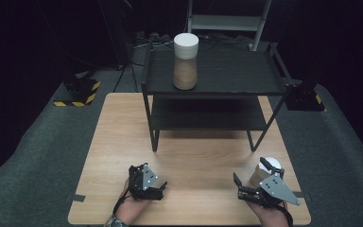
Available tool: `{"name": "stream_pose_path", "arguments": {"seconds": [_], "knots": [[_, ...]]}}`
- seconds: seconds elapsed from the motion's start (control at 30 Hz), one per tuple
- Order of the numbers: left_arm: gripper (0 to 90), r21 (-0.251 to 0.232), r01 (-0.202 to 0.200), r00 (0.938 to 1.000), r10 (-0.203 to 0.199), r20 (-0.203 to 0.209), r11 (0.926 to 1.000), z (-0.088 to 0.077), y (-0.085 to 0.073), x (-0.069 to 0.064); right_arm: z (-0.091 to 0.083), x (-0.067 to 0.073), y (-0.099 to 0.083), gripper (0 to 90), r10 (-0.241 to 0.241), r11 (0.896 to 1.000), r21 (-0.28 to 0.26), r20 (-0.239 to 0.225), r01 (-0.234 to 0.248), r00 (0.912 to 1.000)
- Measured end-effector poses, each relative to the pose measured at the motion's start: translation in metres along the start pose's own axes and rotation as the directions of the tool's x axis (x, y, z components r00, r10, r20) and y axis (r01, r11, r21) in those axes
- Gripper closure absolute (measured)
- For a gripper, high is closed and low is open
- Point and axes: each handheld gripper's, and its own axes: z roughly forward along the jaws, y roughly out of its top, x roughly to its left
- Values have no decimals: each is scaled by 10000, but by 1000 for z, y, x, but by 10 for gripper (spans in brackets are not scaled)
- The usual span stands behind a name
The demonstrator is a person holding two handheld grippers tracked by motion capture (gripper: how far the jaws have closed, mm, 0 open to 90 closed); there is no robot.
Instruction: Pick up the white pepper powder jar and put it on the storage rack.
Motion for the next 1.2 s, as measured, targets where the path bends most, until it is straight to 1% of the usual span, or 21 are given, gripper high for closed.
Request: {"name": "stream_pose_path", "arguments": {"seconds": [0.13,0.3,0.37,0.4,0.43,0.53,0.63,0.67,0.7,0.73,0.9,1.07,1.17,1.2], "knots": [[9,7,2,10000,-2,16,10000,0,0,1,-5,-4,-1,0,103,9999,44,294,-105,9995],[9,-1,13,10000,-13,47,10000,0,0,1,-10,-7,-4,0,180,9997,149,804,-192,9966],[9,8,18,10000,-18,52,10000,1,0,1,-11,-9,-5,0,196,9996,170,858,-211,9961],[9,18,-2,10000,2,53,10000,1,0,1,-13,-10,-6,0,275,9992,252,1000,-302,9946],[9,28,-17,10000,17,61,10000,1,1,1,-13,-10,-6,0,275,9992,252,1000,-302,9946],[9,37,-46,10000,46,85,10000,1,1,1,-16,-13,-9,0,420,9984,338,1194,-464,9920],[9,32,-44,9999,44,96,10000,1,1,1,-16,-14,-10,0,508,9976,410,1293,-566,9903],[9,19,-48,9999,48,99,10000,1,0,1,-15,-13,-12,0,484,9972,502,1434,-561,9885],[9,19,-48,9999,48,99,10000,1,0,1,-15,-13,-12,0,484,9972,502,1434,-561,9885],[9,14,-111,9999,111,109,9999,0,0,1,-15,-13,-15,0,561,9961,586,1532,-658,9866],[9,40,-186,9998,185,121,9998,0,1,1,-11,-15,-23,0,752,9925,834,1634,-897,9837],[9,52,-215,9997,215,111,9998,1,1,0,-6,-19,-31,0,1202,9833,1157,1660,-1403,9788],[9,57,-258,9996,258,102,9996,1,1,0,-4,-22,-36,0,1312,9793,1316,1644,-1536,9776],[9,64,-282,9996,282,100,9996,0,1,0,-3,-23,-38,0,1422,9773,1338,1623,-1646,9764]]}}
